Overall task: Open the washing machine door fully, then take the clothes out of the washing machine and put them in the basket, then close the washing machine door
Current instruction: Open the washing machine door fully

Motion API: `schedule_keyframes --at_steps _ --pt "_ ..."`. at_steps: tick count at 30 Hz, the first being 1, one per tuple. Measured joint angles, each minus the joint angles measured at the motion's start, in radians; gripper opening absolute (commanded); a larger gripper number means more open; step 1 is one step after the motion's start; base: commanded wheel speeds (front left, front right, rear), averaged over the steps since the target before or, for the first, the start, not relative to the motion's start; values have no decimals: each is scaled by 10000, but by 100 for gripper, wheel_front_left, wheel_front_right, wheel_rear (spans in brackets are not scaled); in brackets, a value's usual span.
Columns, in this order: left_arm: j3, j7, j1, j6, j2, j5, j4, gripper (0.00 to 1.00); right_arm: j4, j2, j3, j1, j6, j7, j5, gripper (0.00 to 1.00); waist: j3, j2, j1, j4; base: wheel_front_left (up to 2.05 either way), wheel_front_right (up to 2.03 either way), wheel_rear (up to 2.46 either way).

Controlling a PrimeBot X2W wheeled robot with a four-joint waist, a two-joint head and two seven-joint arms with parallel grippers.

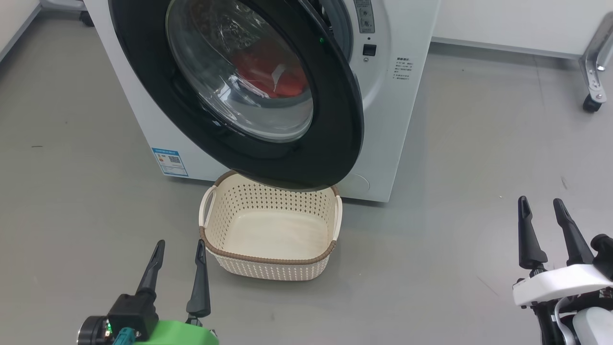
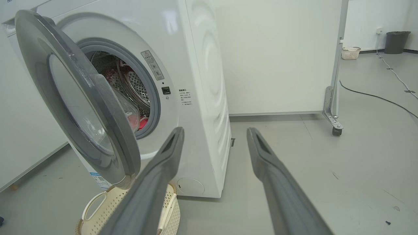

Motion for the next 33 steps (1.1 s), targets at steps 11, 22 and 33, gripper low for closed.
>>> schedule_keyframes --at_steps 11,22,33 --pt "-244 0 -3 0 2 -2 -291 100 -316 -550 171 -227 226 2 -194 100 511 0 0 111 0 0 0" --pt "-924 0 -68 0 2 -44 -627 100 -685 -1392 236 -1951 378 640 105 100 1389 0 0 437 0 0 0" --pt "-1534 0 -407 0 2 -247 -922 100 -610 -1950 186 -3333 437 1906 1381 0 2176 0 0 1107 0 0 0"
